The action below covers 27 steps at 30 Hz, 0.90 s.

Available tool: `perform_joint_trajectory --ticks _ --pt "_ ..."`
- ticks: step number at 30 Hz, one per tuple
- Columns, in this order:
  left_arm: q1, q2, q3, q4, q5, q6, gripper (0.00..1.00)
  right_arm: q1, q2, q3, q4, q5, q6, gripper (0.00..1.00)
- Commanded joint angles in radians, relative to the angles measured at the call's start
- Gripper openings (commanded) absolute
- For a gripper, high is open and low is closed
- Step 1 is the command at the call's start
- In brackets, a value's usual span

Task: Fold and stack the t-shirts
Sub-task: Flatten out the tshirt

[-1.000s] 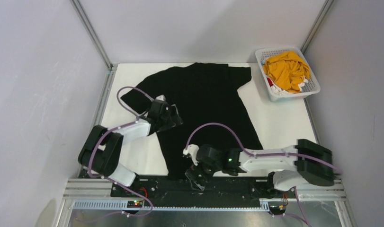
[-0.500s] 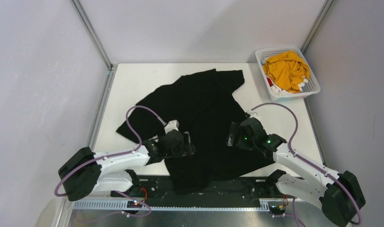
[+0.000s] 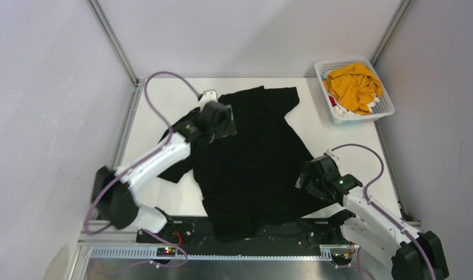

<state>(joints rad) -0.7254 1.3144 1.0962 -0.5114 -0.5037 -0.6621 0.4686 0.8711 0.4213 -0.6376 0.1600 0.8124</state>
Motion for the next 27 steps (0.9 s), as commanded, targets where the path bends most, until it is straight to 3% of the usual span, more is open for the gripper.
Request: perform_joint_trajectory --ticks 1,5,10,15,21,27 --pt "0.144 0.314 0.181 0.022 0.241 0.18 1.0 -0.021 -0.081 -0.052 -0.002 -0.057 0.017 0.99" --pt "0.243 0.515 0.331 0.021 0.398 0.197 1.0 -0.038 -0.109 -0.087 0.038 -0.079 -0.014 0.99" --pt "0.311 0.649 0.4 0.022 0.395 0.173 1.0 -0.113 -0.03 -0.077 0.119 -0.091 -0.048 0.99" --pt "0.396 0.709 0.377 0.02 0.372 0.088 1.0 -0.203 0.183 -0.004 0.222 -0.142 -0.099 0.99" --pt "0.542 0.629 0.21 0.036 0.322 -0.04 1.0 -0.232 0.566 0.307 0.2 -0.087 -0.182 0.99" --pt "0.592 0.487 0.044 0.084 0.329 -0.132 1.0 -0.203 0.981 0.838 0.096 -0.111 -0.283 0.95"
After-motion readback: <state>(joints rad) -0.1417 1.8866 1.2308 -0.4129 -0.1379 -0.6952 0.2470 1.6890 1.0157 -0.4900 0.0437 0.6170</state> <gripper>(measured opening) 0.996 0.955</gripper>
